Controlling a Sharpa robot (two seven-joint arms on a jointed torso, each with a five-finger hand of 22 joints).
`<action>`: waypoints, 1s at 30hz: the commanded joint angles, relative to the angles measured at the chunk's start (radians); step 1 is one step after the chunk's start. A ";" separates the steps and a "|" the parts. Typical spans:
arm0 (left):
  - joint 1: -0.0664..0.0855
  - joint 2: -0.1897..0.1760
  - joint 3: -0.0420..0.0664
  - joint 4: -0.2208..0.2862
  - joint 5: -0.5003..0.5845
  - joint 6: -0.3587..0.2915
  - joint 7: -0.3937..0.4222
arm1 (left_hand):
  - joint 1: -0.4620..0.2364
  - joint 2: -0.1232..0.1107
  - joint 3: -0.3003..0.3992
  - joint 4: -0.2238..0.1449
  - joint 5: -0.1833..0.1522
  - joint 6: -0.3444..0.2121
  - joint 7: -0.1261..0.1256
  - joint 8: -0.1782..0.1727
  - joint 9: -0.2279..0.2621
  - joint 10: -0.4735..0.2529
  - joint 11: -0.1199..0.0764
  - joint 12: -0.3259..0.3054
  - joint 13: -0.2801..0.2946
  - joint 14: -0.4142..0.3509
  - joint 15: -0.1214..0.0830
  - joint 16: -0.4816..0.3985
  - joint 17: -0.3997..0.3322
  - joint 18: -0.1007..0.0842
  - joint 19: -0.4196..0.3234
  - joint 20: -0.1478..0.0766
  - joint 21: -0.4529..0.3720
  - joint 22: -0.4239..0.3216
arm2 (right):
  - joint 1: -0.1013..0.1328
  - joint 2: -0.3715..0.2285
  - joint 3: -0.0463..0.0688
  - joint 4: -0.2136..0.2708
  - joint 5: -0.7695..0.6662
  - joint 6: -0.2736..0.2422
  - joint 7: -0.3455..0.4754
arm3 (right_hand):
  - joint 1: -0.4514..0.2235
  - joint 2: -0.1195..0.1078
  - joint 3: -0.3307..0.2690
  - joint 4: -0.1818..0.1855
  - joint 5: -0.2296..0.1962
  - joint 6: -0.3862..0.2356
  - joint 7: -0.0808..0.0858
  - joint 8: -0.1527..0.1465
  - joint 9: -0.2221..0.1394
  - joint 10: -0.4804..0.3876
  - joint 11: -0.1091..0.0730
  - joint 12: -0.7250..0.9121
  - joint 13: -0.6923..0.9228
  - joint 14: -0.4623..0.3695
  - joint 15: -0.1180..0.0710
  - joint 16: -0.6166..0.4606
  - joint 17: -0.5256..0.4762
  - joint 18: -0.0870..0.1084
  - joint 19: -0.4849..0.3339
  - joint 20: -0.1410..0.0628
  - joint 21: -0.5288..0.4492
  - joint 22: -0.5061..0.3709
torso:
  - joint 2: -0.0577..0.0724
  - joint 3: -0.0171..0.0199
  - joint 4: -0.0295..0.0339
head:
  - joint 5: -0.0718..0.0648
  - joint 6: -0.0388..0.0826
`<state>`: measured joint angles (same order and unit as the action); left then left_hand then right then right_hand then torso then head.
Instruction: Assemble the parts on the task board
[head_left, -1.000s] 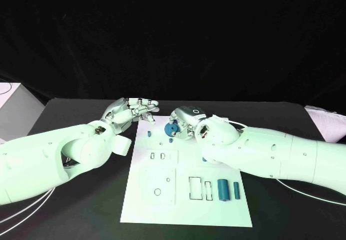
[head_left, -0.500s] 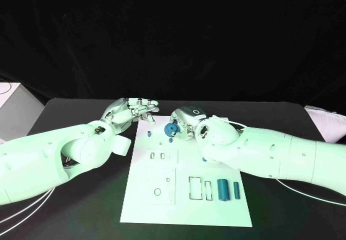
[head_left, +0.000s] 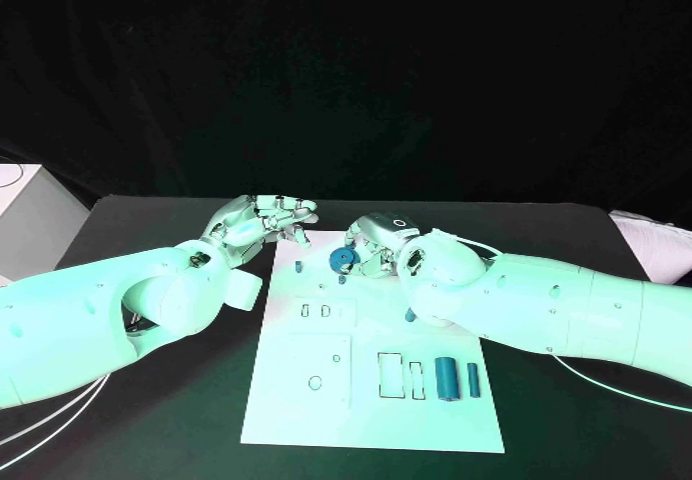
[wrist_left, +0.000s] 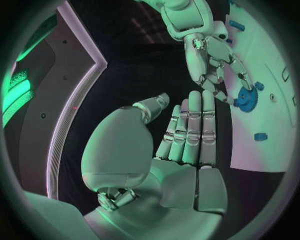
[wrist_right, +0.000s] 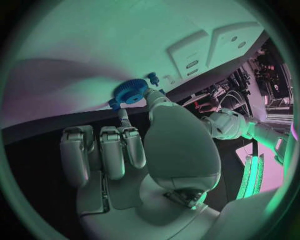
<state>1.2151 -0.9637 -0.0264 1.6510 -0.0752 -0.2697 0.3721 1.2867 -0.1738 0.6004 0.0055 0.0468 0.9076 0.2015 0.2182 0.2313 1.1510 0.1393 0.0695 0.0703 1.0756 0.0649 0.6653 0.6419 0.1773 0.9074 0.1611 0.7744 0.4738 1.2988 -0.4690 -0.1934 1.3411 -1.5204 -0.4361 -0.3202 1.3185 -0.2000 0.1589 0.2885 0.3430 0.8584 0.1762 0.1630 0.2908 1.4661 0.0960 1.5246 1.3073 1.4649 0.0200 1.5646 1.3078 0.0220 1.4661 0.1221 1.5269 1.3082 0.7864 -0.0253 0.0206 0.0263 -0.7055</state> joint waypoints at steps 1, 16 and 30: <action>0.001 0.001 0.001 0.000 0.001 0.016 0.004 | -0.005 0.004 0.006 -0.002 0.003 -0.006 0.002 -0.005 0.001 -0.005 -0.003 -0.003 0.001 -0.009 0.001 0.004 0.001 0.003 -0.009 0.000 0.006 0.001 | -0.003 -0.014 -0.002 0.010 0.023 0.018 0.020 | -0.001 0.013 0.013 0.000 0.008 0.014 -0.001 0.007 0.002 0.045 -0.002 0.003 0.202 0.106 0.001 0.006 0.263 -0.008 0.077 0.003 -0.001 0.217 | 0.000 0.0003 -0.0001 | 0.001 -0.001; 0.001 -0.003 0.001 -0.015 0.001 0.016 0.004 | -0.005 0.004 0.006 -0.002 0.003 -0.006 0.002 -0.005 0.001 -0.005 -0.003 -0.003 0.001 -0.009 0.001 0.004 0.001 0.003 -0.009 0.000 0.006 0.001 | 0.024 -0.216 0.011 0.193 0.191 -0.192 0.175 | 0.012 -0.002 0.077 -0.004 0.030 0.024 -0.001 0.002 -0.004 0.037 -0.004 -0.005 0.193 0.106 -0.003 0.006 0.263 -0.002 0.064 -0.003 -0.021 0.198 | -0.015 0.0079 -0.0173 | 0.003 0.013; 0.000 0.011 0.000 -0.039 0.001 0.026 0.005 | -0.005 0.005 0.006 -0.003 0.003 -0.007 0.002 -0.006 0.002 -0.006 -0.002 -0.003 0.001 -0.010 0.002 0.005 0.001 0.003 -0.012 0.001 0.009 0.003 | 0.057 -0.433 0.015 0.235 0.372 -0.027 0.240 | 0.088 -0.019 0.139 -0.046 -0.043 0.040 0.000 0.002 -0.007 0.038 -0.003 -0.005 0.195 0.106 -0.002 0.006 0.263 -0.004 0.067 -0.001 -0.018 0.203 | -0.039 0.0209 -0.0413 | -0.004 0.011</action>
<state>1.2145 -0.9557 -0.0269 1.6113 -0.0752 -0.2661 0.3707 1.2867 -0.1738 0.6031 0.0029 0.0468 0.9076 0.2015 0.2182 0.2321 1.1510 0.1393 0.0695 0.0703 1.0721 0.0684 0.6652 0.6417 0.1773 0.9001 0.1609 0.7805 0.4763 1.3549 -0.8956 -0.1783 1.5809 -1.2068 -0.5432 -0.1330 1.3971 -0.2204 0.2919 0.2425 0.3055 0.8926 0.1759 0.1679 0.2850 1.4662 0.0960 1.5233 1.3079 1.4648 0.0198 1.5646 1.3076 0.0220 1.4661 0.1220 1.5082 1.3078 0.7525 -0.0081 -0.0133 0.0240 -0.6936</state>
